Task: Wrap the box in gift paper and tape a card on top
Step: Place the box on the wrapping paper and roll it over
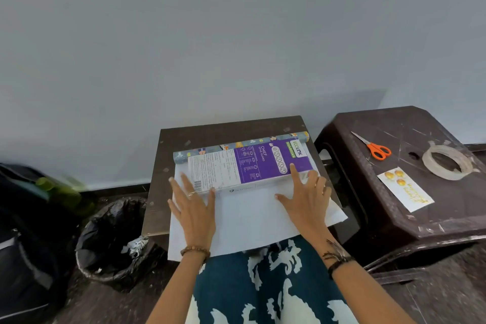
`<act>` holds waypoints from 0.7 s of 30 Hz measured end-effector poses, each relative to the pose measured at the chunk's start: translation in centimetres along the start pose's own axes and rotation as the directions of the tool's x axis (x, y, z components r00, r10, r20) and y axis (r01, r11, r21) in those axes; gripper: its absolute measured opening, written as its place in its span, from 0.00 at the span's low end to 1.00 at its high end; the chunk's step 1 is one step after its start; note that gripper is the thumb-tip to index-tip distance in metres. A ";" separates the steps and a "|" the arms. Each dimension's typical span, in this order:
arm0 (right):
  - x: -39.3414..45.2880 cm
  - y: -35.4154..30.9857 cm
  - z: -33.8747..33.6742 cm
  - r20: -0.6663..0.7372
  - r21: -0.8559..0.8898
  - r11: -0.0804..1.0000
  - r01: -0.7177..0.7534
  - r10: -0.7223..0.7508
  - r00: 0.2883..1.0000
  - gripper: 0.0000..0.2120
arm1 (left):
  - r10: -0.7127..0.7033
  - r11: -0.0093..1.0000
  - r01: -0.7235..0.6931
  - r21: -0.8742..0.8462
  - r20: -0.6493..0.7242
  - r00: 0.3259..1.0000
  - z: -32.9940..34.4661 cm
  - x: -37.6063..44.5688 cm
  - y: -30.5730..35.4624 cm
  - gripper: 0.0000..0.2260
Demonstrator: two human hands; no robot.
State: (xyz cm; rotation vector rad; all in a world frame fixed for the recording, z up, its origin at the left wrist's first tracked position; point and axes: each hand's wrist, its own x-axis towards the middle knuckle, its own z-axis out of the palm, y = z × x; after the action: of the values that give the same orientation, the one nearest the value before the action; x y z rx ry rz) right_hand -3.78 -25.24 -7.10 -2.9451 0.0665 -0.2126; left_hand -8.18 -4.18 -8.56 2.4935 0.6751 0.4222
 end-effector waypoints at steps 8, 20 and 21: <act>3.8 -3.1 -0.4 0.193 0.042 0.896 0.442 -0.441 0.876 0.30 | 0.600 0.754 -0.656 0.035 0.372 0.709 1.5 -2.3 3.7 0.15; 9.4 -6.2 0.1 0.167 -0.086 0.903 0.421 -0.404 0.899 0.26 | 0.449 0.826 -0.563 -0.018 0.626 0.638 1.8 2.4 4.6 0.24; 9.5 -6.2 0.1 0.172 -0.091 0.900 0.427 -0.408 0.897 0.26 | 0.427 0.833 -0.553 -0.026 0.664 0.613 2.0 3.0 5.0 0.29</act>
State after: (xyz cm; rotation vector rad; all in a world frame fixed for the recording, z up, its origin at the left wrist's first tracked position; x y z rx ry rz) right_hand 5.85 -19.69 -4.67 -3.0524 -0.6038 -0.0450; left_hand -3.00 -7.07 -6.95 2.7187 -0.2937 -0.3615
